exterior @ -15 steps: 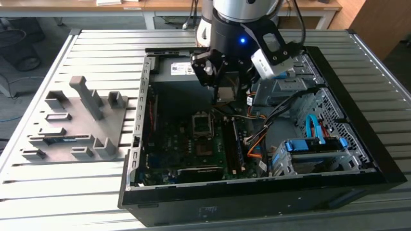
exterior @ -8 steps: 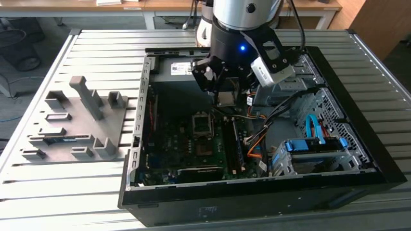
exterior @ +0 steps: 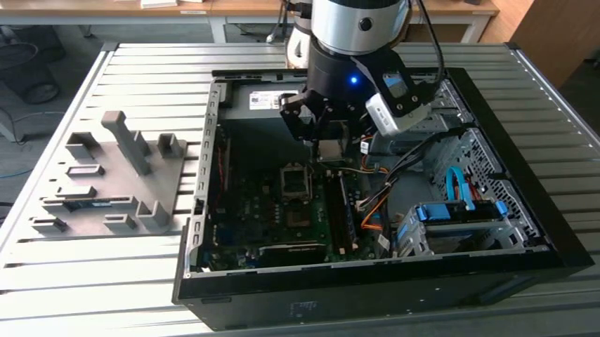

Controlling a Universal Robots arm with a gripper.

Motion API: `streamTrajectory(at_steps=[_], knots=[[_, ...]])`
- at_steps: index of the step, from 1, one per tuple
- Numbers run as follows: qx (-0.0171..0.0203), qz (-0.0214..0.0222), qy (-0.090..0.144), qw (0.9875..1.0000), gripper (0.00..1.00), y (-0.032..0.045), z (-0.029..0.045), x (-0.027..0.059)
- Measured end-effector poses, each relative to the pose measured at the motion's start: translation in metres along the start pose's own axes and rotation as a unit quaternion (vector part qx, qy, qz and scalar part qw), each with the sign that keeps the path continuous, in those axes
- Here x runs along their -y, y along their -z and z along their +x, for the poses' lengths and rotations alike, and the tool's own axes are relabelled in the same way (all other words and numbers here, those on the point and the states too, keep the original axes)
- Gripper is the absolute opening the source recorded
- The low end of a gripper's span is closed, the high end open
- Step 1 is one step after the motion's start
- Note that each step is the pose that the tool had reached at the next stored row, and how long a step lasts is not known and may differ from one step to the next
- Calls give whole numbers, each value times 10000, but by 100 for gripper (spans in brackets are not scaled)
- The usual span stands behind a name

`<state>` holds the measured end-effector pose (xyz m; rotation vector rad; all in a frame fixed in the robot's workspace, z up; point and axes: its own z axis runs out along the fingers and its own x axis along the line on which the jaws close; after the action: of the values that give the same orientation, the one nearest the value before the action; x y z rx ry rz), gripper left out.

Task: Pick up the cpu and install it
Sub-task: 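Pick up the cpu and move it towards the insertion slot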

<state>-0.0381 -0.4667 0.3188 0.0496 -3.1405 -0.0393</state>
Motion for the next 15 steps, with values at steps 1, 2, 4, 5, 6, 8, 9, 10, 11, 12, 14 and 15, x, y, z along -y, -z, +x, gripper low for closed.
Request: streamTrajectory(at_steps=[1,2,4,5,6,8,9,10,11,12,14,15], knots=[[0,0,0,10000,47,-8,0,6],[0,0,0,10000,47,-16,0,12],[0,0,0,10000,47,-33,1,23],[0,0,0,10000,47,-42,1,28],[0,0,0,10000,47,-51,1,33],[0,1,0,10000,47,-68,1,44],[0,1,0,10000,47,-76,1,49],[0,1,0,10000,47,-84,2,54],[0,1,0,10000,47,-93,2,60],[0,0,0,10000,47,-100,2,65],[0,0,0,10000,47,-116,2,75],[0,0,0,10000,47,-124,2,81]])
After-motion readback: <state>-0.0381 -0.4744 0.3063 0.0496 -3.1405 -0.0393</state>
